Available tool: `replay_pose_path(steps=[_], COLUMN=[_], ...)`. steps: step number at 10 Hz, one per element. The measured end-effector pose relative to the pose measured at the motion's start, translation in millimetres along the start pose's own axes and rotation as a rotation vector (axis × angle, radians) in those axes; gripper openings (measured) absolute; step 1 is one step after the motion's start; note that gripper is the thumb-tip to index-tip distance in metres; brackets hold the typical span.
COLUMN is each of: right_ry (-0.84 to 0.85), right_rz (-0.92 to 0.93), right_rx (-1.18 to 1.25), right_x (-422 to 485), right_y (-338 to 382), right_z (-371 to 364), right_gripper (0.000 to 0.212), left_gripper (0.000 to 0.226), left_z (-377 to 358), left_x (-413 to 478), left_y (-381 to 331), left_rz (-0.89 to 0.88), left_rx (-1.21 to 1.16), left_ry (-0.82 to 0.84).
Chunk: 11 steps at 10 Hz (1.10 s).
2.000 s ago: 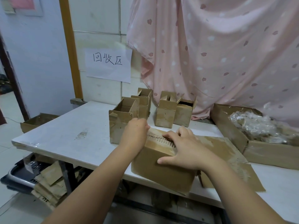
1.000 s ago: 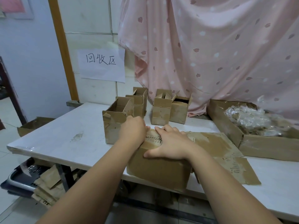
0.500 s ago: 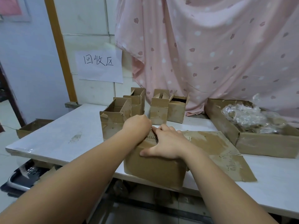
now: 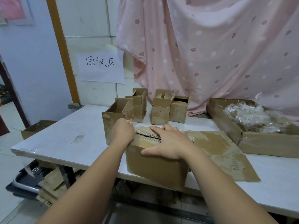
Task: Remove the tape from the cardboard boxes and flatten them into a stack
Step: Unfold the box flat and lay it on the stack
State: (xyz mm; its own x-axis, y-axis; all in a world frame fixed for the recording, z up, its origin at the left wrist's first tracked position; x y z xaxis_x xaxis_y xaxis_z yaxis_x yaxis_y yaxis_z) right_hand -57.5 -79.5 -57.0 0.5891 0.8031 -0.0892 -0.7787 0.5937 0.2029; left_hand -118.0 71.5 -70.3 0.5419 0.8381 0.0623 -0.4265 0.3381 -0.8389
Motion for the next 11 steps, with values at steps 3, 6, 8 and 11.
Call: replay_pose_path(steps=[3, 6, 8, 11], right_ry=[0.001, 0.005, 0.001, -0.006], right_rz=[0.016, -0.002, -0.013, -0.014], right_rx=[0.024, 0.002, 0.010, 0.021], right_x=[-1.0, 3.7, 4.7, 3.7], right_y=[-0.4, -0.6, -1.4, 0.1], right_z=[1.0, 0.1, 0.0, -0.6], right_gripper=[0.089, 0.092, 0.091, 0.089], left_gripper=[0.023, 0.026, 0.015, 0.034], left_z=[-7.6, -12.3, 7.6, 35.6], left_x=[-11.4, -37.7, -55.0, -57.2], left_y=[27.3, 35.4, 43.3, 46.4], left_rz=[0.386, 0.241, -0.133, -0.310], left_rx=[-0.903, -1.361, -1.019, 0.022], left_ry=[-0.017, -0.336, -0.256, 0.034])
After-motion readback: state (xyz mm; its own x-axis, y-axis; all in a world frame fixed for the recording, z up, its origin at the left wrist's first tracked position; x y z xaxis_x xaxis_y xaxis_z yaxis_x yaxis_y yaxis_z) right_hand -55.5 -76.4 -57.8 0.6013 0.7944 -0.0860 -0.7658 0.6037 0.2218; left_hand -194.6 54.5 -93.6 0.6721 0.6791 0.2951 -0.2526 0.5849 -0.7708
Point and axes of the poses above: each hand's wrist, its own x-axis towards the middle knuckle, its own z-axis out of the back of the hand, y = z × x, the point moved 1 cm from there along x, towards the middle knuckle, and after that the axes turned 5 degrees about y, right-handed, at the moved point
